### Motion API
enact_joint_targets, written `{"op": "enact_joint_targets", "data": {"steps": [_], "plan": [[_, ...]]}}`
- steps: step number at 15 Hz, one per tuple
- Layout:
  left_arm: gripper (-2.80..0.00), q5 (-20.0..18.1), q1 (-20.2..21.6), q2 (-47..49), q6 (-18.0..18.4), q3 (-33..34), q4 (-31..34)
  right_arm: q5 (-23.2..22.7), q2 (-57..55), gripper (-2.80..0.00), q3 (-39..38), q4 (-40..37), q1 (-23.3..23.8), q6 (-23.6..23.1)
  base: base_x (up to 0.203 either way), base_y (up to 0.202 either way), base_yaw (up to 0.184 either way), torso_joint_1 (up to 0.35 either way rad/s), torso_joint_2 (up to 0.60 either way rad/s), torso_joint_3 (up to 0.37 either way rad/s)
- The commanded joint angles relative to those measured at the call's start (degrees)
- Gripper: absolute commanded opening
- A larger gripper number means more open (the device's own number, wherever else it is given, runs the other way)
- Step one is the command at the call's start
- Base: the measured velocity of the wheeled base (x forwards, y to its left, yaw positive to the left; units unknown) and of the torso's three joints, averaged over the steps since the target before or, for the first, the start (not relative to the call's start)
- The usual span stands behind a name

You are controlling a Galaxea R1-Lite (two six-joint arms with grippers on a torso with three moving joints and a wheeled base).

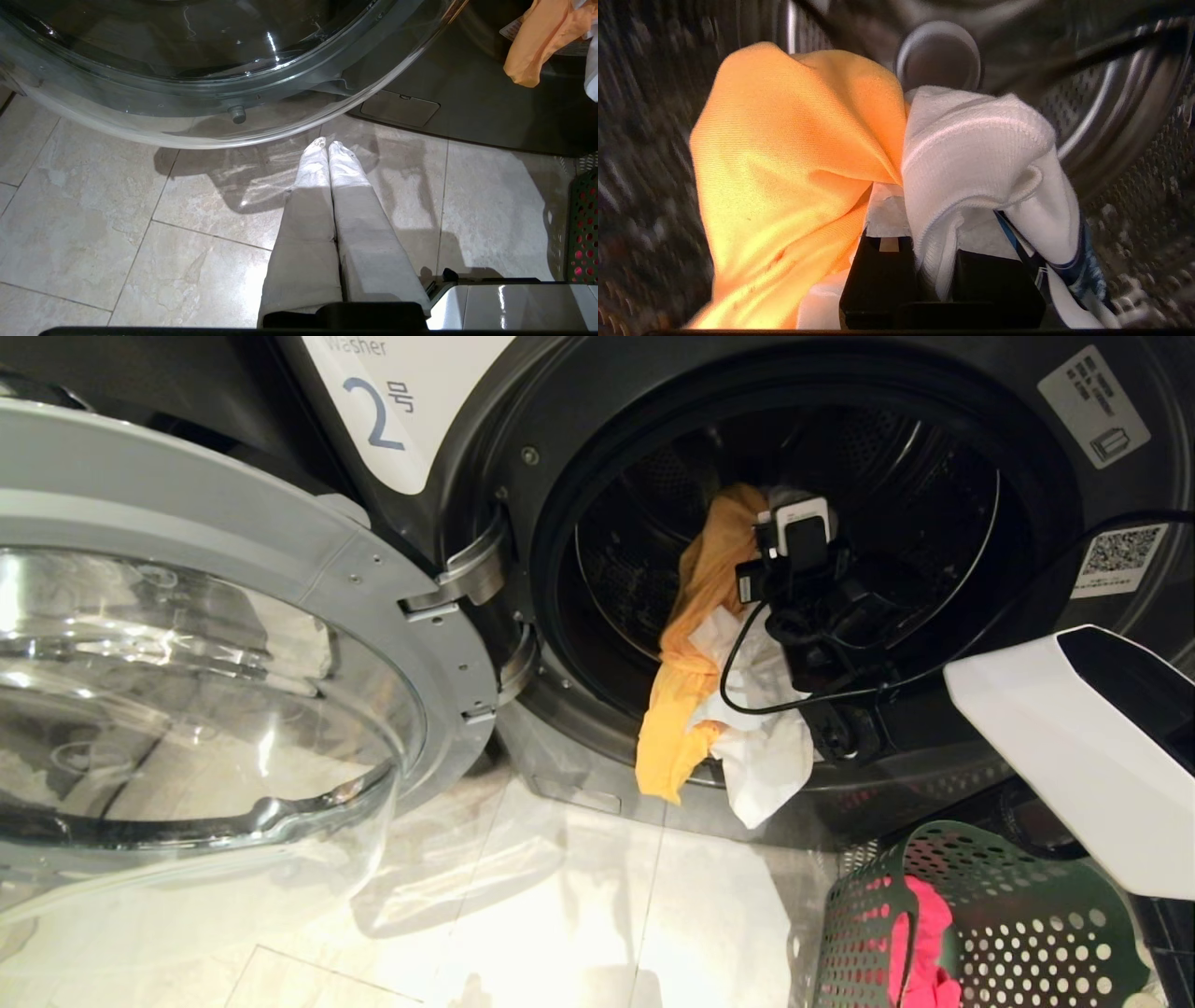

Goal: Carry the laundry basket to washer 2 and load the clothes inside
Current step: Place the clothes into the washing machine

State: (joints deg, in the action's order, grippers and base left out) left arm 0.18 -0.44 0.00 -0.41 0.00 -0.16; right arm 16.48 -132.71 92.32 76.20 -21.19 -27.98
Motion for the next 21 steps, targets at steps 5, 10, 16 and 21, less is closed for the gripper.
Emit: {"op": "enact_joint_targets", "data": {"steps": [5, 10, 16, 21], "plan": [[-2.80, 0.0, 0.0, 0.1, 0.0, 0.1, 0.0, -0.5, 4.7, 0.00, -2.5, -6.0, 1.3, -1.2, 0.000, 0.000, 0.000, 0.000, 0.00, 0.000], [-2.80, 0.1, 0.0, 0.1, 0.0, 0.1, 0.0, -1.1, 7.4, 0.00, -12.0, -6.5, 0.5, -0.7, 0.000, 0.000, 0.000, 0.000, 0.00, 0.000], [-2.80, 0.0, 0.0, 0.1, 0.0, 0.1, 0.0, -0.9, 13.0, 0.00, -23.7, -9.1, -0.4, 2.7, 0.000, 0.000, 0.000, 0.000, 0.00, 0.000], [-2.80, 0.1, 0.0, 0.1, 0.0, 0.1, 0.0, -0.9, 23.9, 0.00, -35.3, -19.5, -2.9, 14.0, 0.000, 0.000, 0.000, 0.000, 0.00, 0.000]]}}
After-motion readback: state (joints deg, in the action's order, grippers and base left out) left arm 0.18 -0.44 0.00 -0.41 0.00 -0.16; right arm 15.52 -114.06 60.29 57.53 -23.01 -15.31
